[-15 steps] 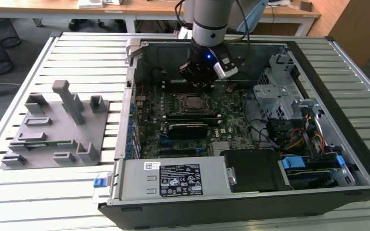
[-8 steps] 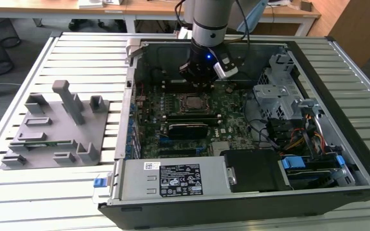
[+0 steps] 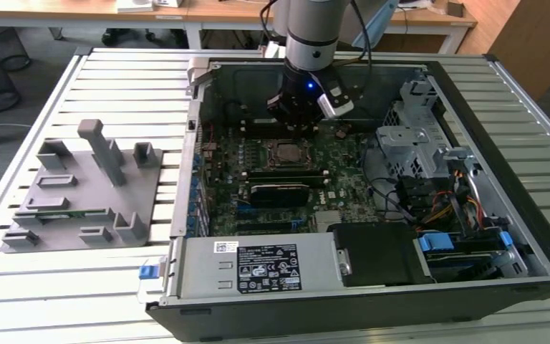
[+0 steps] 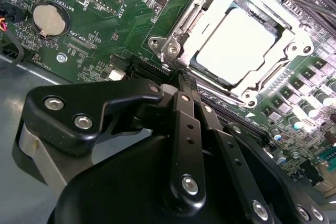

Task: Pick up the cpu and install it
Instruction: 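Install the first cpu locking lever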

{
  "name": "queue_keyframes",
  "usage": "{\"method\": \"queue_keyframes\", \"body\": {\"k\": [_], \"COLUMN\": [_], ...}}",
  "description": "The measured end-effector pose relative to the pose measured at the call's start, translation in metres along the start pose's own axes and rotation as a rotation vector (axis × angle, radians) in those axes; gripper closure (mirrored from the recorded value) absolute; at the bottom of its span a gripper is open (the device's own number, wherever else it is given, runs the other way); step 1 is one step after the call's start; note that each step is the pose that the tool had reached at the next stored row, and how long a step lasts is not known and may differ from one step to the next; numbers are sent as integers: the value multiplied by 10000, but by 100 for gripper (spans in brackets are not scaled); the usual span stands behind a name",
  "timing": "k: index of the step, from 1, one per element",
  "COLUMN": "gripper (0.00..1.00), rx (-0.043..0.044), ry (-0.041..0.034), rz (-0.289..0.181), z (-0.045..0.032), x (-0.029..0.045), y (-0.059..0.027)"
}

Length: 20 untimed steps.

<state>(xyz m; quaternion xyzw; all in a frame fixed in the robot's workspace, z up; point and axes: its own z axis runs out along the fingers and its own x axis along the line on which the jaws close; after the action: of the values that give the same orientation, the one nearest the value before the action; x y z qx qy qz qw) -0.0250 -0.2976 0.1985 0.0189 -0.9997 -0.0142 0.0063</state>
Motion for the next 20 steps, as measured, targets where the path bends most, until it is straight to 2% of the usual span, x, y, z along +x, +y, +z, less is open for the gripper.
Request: {"method": "queue_keyframes", "body": {"k": [20], "gripper": [89], "rx": [-1], "ry": [-1], "rz": [-1], "z": [-16], "x": [-1], "y": [-13]}}
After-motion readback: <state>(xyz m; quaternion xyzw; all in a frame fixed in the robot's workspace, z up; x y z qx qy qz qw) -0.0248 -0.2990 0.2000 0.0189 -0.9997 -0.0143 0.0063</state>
